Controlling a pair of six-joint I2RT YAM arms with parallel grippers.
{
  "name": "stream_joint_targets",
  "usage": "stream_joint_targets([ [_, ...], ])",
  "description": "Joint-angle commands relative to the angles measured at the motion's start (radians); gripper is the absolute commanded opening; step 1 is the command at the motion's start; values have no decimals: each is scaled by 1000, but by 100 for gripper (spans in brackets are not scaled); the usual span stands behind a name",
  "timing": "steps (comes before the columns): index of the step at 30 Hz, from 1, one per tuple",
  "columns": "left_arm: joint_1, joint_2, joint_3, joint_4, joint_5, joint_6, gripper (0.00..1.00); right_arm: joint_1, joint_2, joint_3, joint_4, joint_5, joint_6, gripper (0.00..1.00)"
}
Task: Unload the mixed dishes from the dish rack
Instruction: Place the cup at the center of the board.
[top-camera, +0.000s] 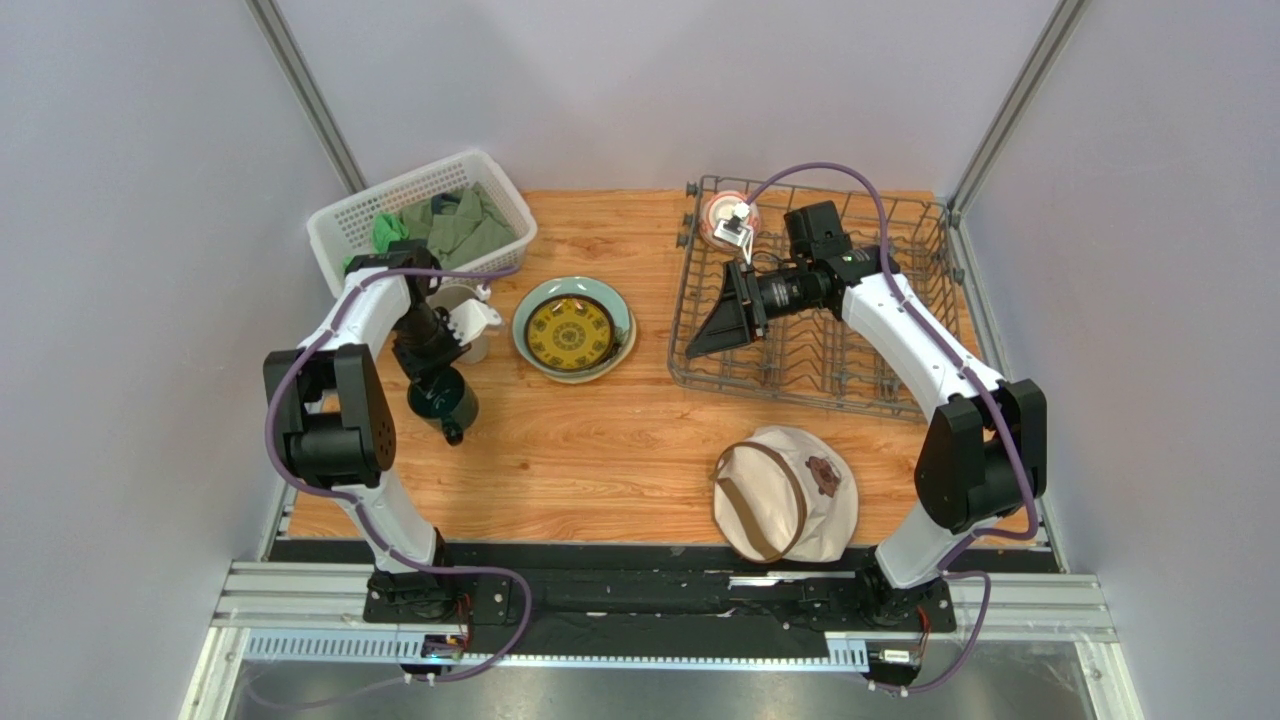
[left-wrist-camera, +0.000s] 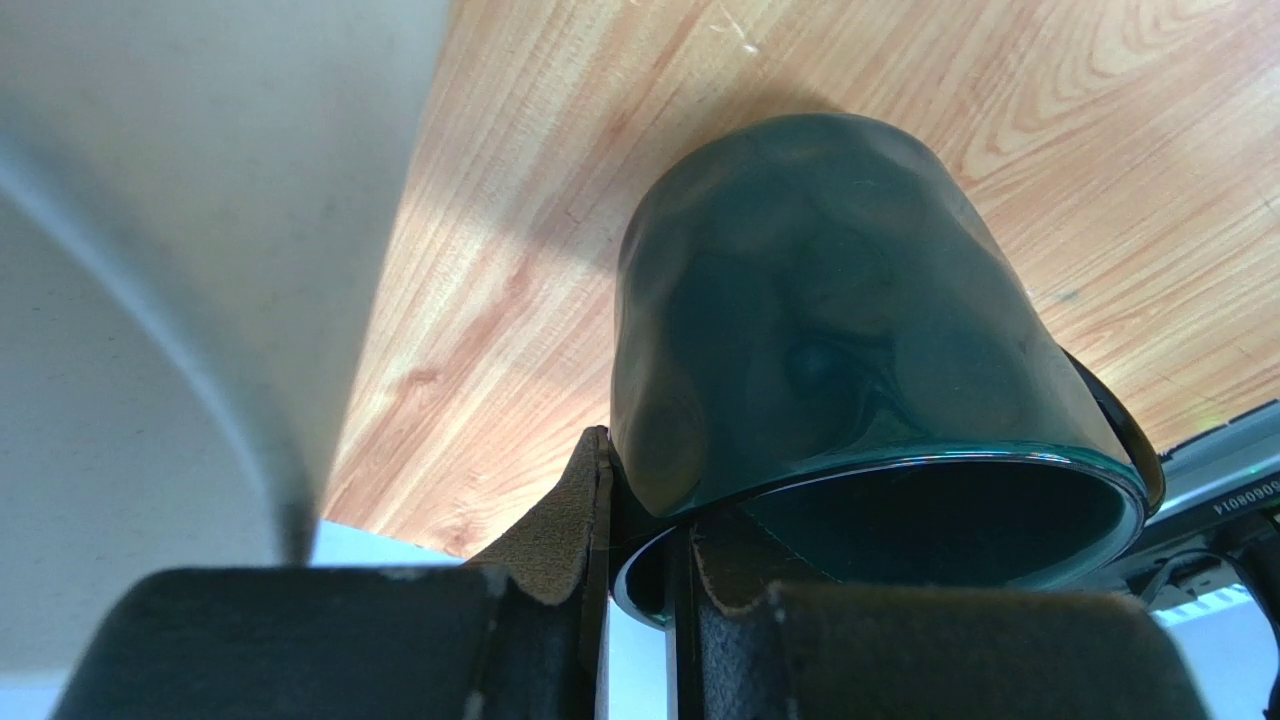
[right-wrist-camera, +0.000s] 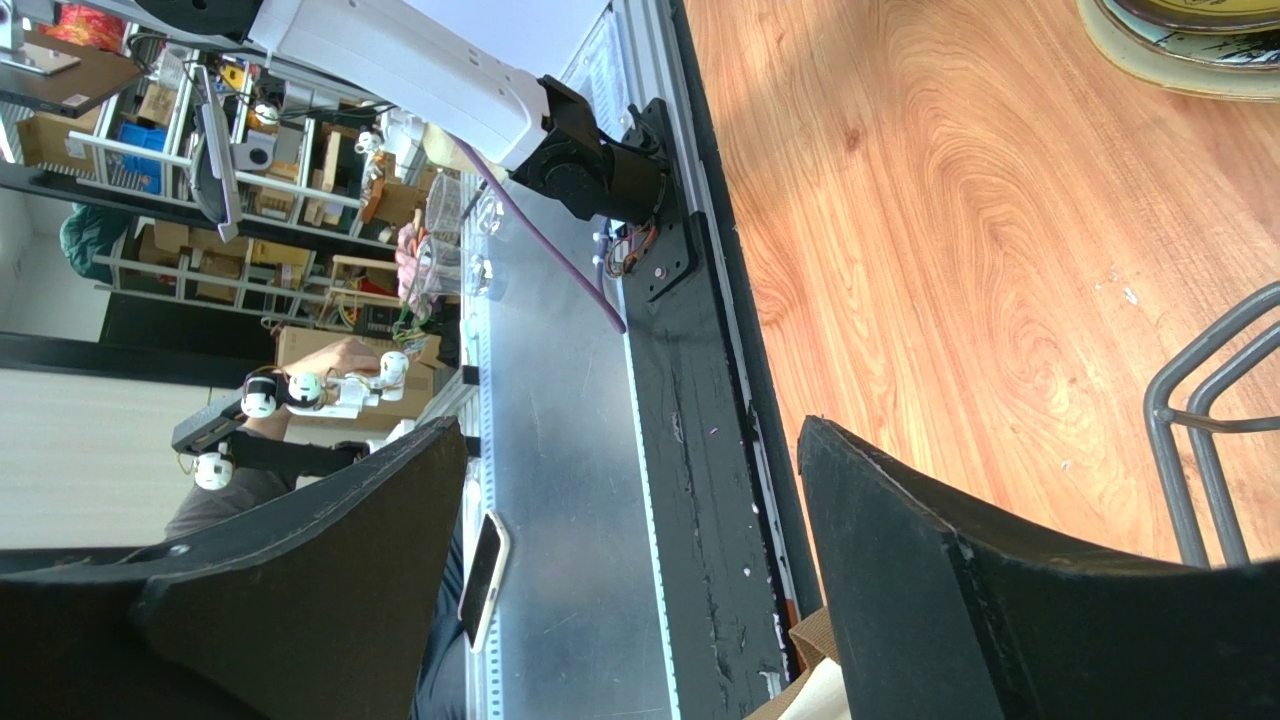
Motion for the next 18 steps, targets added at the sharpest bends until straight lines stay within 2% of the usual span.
stream_joint_targets([
  [1, 9, -21, 24, 14, -2, -20, 0, 4, -30, 19, -8, -2, -22, 85],
  [13, 9, -7, 7, 28, -19, -29, 0, 4, -33, 19, -14, 5, -55, 85],
  [18, 9, -12, 2, 31, -24, -34, 6, 5, -35, 16, -13, 6, -57, 85],
])
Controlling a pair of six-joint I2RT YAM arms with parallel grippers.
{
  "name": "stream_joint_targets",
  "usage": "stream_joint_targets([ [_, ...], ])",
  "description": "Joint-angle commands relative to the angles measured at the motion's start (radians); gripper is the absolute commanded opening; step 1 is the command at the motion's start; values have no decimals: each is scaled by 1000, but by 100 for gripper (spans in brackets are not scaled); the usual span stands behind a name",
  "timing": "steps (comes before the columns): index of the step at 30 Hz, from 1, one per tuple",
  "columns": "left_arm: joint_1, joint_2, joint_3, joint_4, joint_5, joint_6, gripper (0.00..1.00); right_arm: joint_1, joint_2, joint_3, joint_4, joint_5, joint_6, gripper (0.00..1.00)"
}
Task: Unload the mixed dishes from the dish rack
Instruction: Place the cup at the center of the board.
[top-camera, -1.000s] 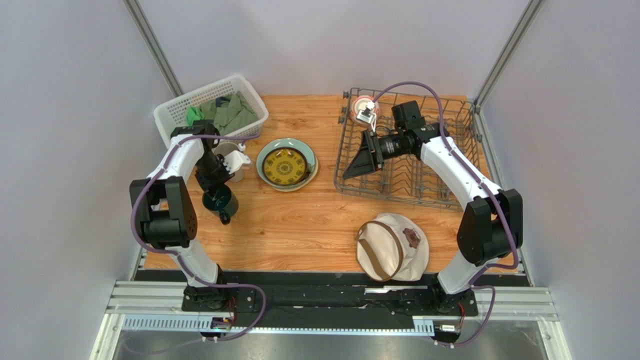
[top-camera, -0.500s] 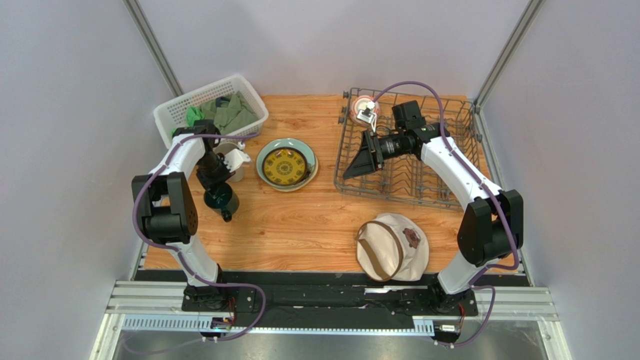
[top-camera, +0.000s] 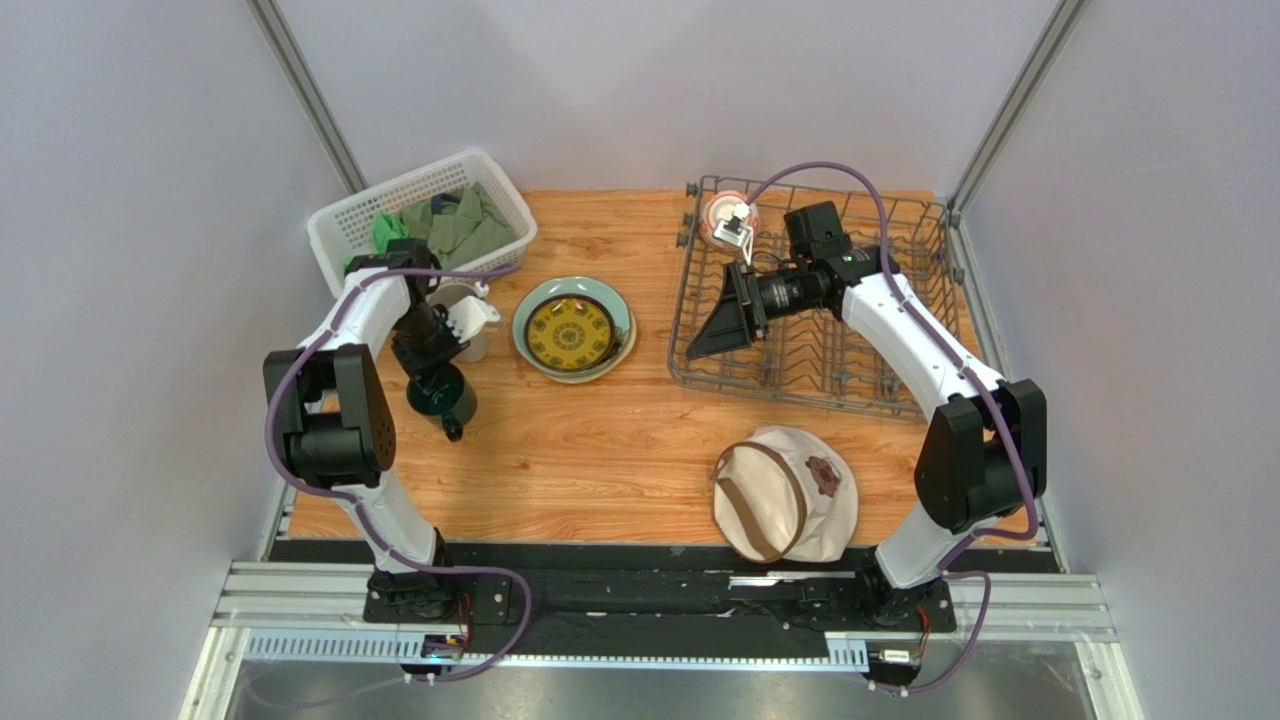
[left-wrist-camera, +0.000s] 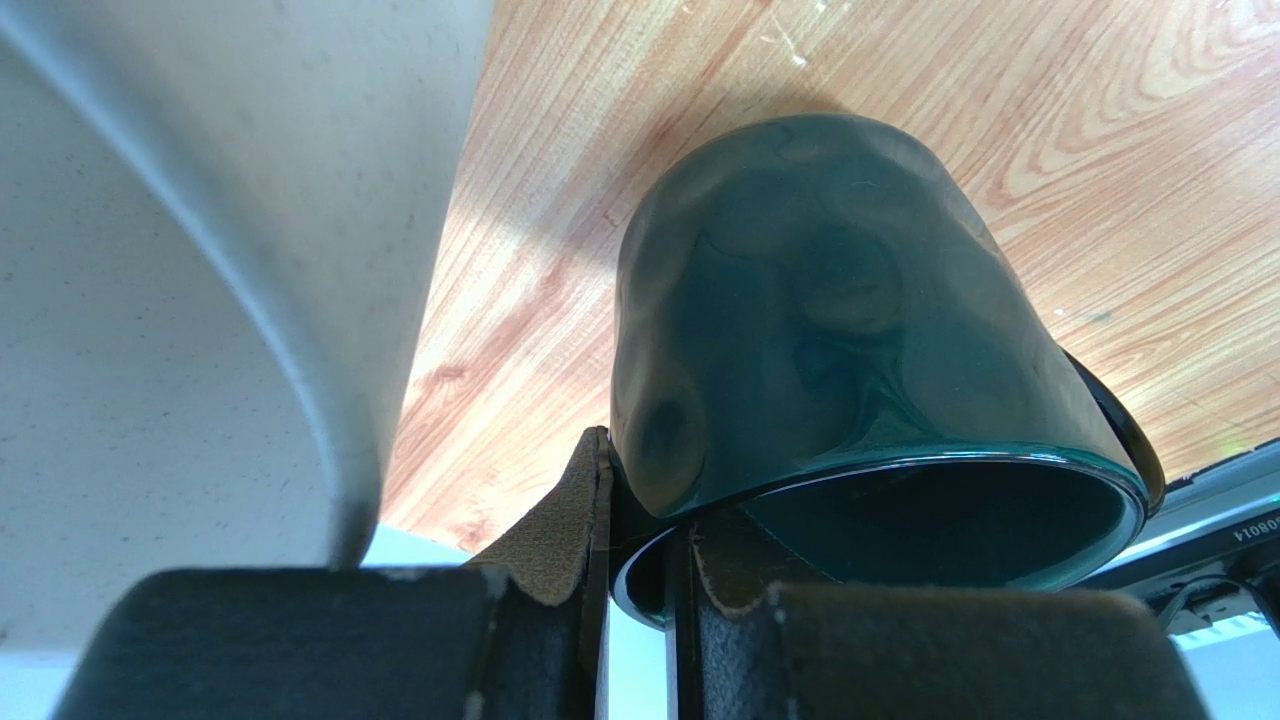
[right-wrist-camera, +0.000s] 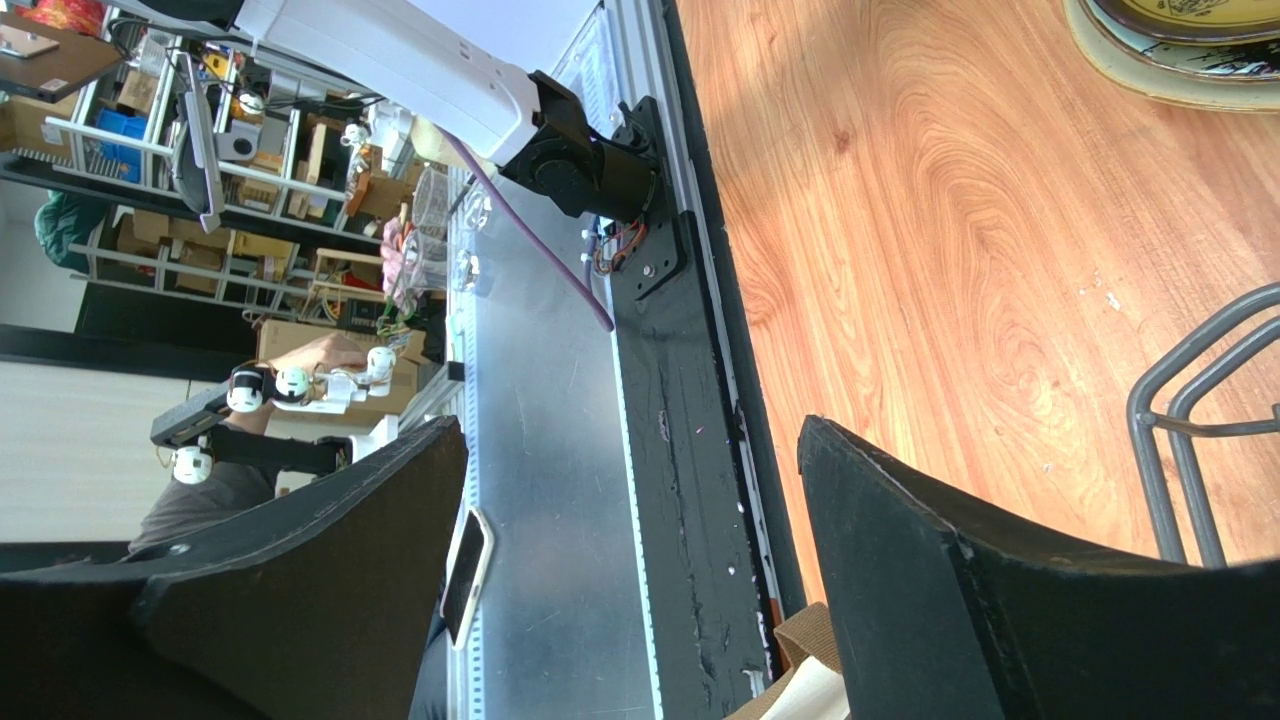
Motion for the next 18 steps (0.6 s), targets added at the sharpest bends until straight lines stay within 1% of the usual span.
stream_joint_targets([
  [1, 8, -13, 2, -4, -8, -15, 7, 4, -35, 16, -9, 1, -25, 85],
  [18, 8, -33, -34, 26, -11, -21, 15, 4, -32, 16, -12, 6, -30, 85],
])
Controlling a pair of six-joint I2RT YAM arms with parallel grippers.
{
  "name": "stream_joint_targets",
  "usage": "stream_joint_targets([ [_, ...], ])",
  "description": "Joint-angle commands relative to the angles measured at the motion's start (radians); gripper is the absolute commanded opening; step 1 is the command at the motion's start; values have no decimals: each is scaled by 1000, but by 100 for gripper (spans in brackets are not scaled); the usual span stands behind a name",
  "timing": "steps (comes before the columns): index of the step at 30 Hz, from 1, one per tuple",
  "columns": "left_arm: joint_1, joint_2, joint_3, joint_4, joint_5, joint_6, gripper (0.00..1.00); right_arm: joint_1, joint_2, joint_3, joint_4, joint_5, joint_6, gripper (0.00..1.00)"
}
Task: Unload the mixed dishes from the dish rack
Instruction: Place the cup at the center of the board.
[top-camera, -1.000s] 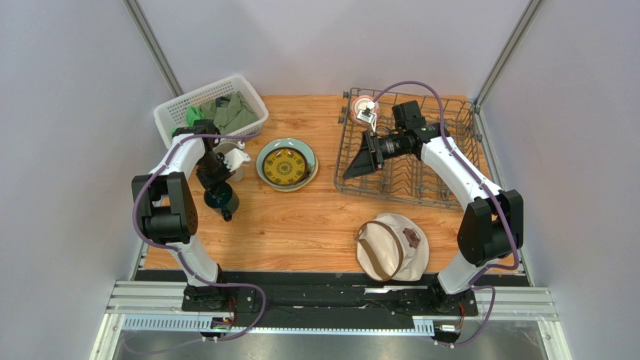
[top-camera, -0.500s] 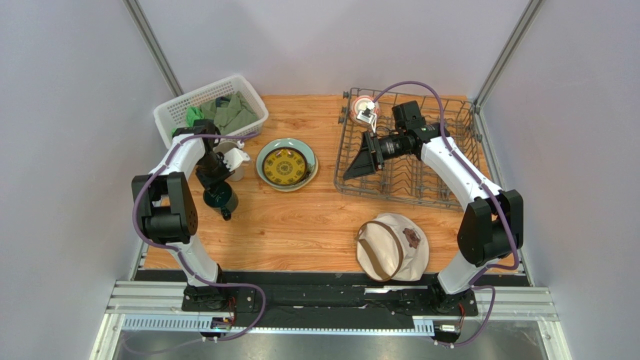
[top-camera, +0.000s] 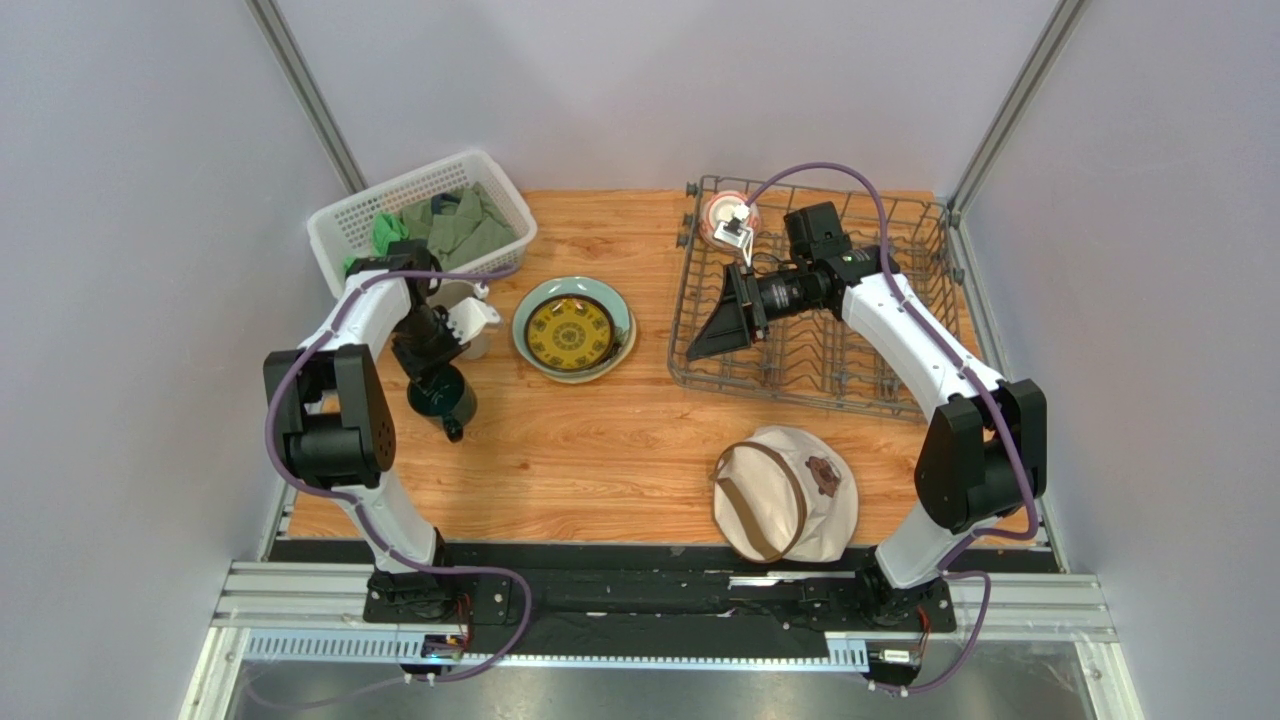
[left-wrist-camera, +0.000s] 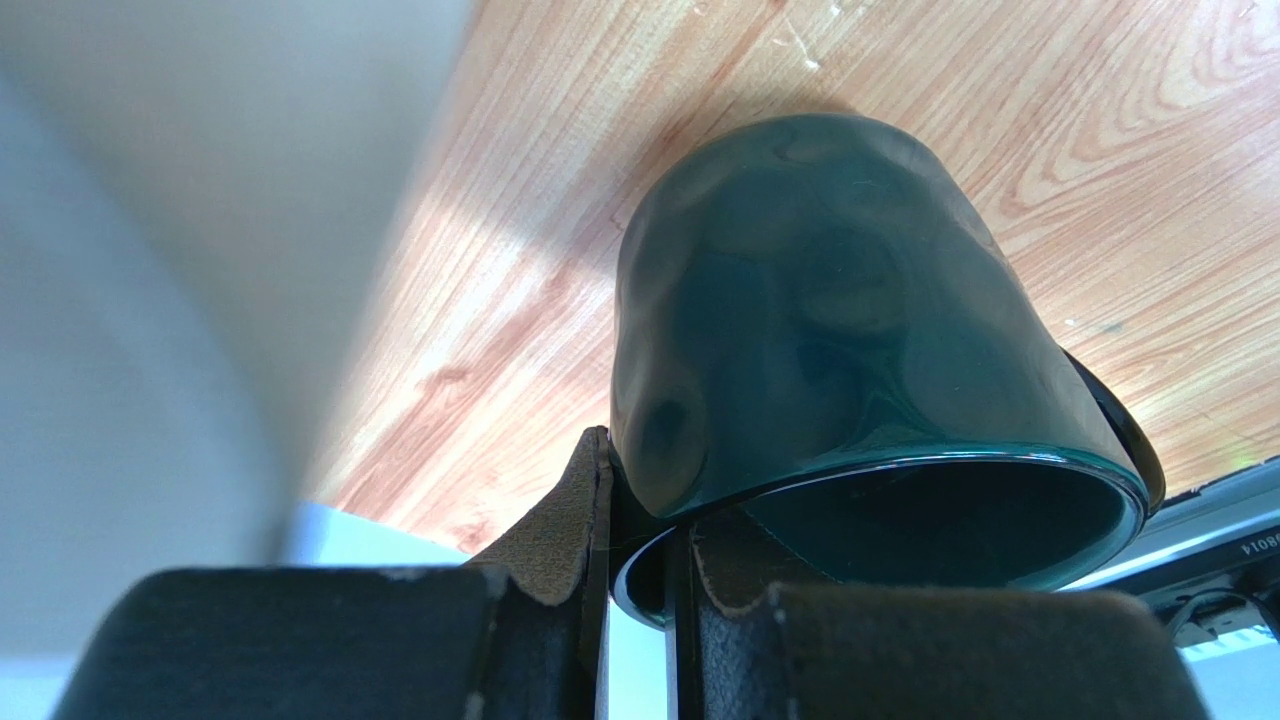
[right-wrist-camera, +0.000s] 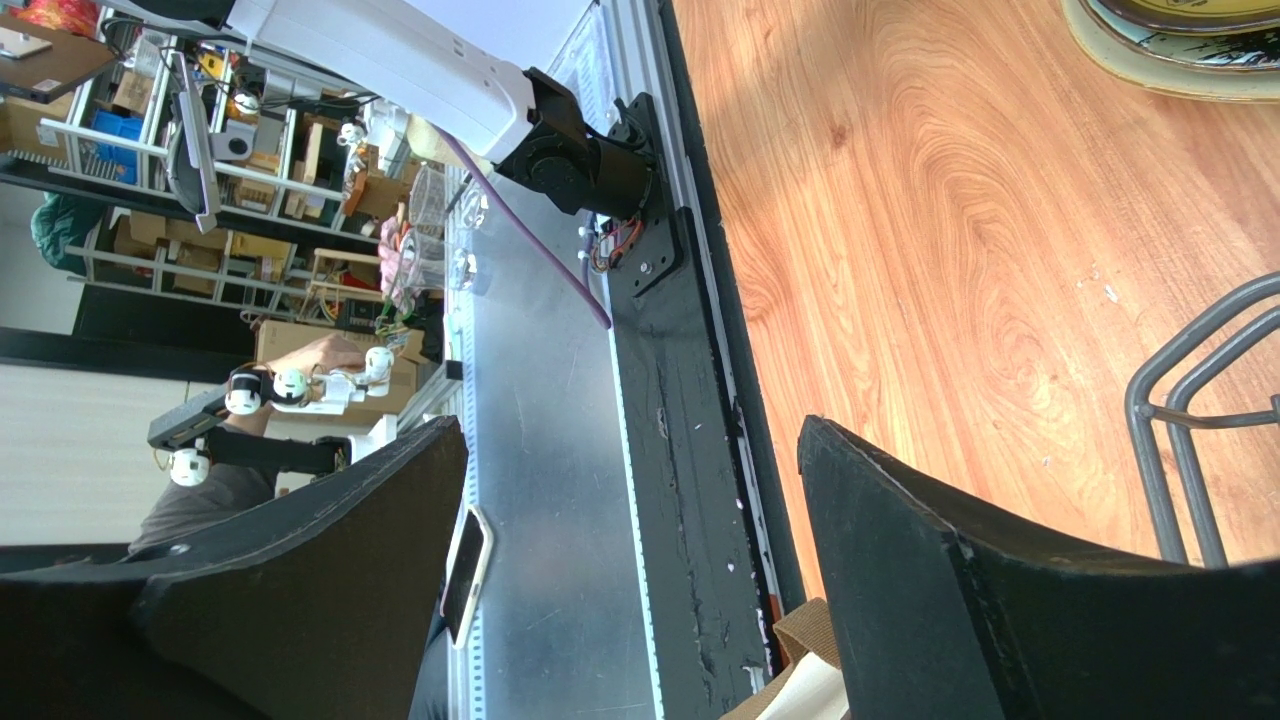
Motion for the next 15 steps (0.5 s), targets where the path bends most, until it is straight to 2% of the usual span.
stream_joint_targets([
  [1, 8, -33, -19, 7, -3, -12, 15, 4, -33, 16, 1, -1, -23, 85],
  [15, 8, -61, -41, 36, -3, -16, 22, 4, -38, 12, -2, 7, -31, 85],
])
